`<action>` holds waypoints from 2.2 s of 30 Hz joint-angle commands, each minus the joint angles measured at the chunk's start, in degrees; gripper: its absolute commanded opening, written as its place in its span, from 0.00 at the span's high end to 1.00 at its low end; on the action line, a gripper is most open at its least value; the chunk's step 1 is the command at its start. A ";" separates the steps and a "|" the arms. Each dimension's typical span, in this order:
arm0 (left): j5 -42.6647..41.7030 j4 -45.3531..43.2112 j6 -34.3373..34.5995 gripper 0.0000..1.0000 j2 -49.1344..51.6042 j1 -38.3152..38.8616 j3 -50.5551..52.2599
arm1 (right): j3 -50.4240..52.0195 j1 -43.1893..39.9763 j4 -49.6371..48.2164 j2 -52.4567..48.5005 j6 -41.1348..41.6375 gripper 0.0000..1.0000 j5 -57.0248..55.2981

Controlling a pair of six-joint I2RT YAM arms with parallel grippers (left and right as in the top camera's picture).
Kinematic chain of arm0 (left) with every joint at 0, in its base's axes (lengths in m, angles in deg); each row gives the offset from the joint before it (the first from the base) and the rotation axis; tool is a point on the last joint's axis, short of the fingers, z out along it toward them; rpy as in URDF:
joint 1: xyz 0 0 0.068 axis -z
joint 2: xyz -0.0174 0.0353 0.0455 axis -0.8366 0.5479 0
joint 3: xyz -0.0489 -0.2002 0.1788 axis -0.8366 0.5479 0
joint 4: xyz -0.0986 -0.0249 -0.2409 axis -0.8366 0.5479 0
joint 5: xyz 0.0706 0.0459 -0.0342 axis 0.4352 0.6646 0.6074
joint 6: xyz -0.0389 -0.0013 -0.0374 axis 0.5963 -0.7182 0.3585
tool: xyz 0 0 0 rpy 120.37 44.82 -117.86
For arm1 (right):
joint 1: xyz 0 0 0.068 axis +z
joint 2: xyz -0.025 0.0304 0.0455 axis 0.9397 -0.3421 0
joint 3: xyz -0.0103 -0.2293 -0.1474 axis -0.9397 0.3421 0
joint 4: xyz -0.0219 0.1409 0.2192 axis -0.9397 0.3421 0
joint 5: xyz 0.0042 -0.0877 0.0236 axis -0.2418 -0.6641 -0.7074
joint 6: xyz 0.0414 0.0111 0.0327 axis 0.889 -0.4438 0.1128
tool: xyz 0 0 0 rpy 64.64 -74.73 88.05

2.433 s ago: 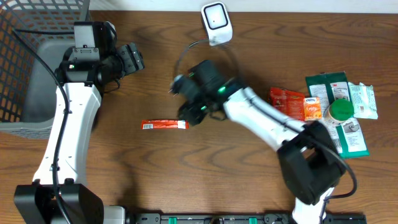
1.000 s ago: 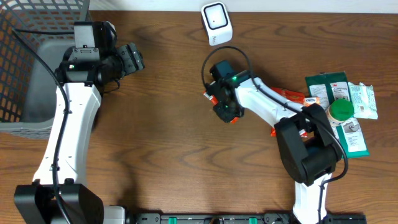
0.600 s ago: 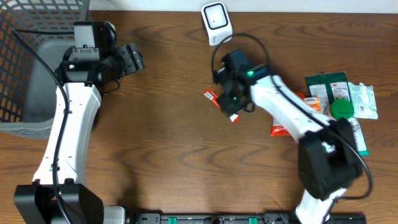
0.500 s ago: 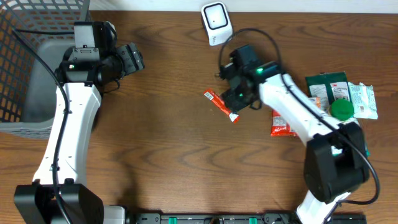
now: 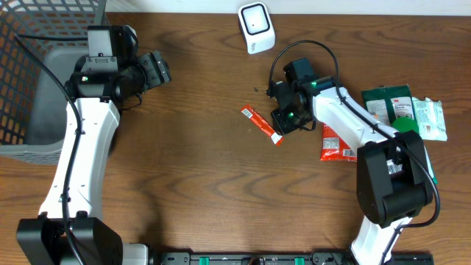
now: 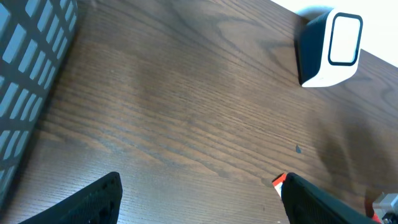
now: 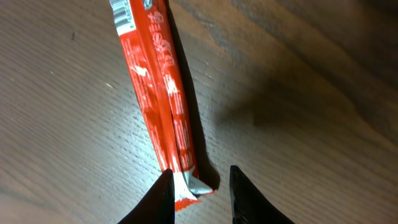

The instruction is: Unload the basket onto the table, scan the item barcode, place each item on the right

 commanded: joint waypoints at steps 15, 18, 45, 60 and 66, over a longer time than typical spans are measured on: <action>0.37 0.00 -0.74 0.17 -0.57 -0.13 -0.26 | 4.20 2.32 -5.05 -1.22 1.97 0.76 1.97; 0.35 0.00 -0.74 0.18 -0.57 -0.13 -0.26 | 5.42 2.40 -6.03 -1.22 2.16 0.77 1.86; 0.35 0.00 -0.74 0.18 -0.57 -0.13 -0.26 | 7.63 1.81 -8.41 10.10 2.23 0.99 13.66; -5.14 1.97 1.01 0.17 -0.57 -0.11 -0.24 | 7.63 -6.75 -5.68 10.47 -0.09 0.99 40.04; -19.32 2.36 1.68 0.18 -0.22 3.13 0.13 | 7.63 -8.24 -5.16 10.47 -1.14 0.99 47.39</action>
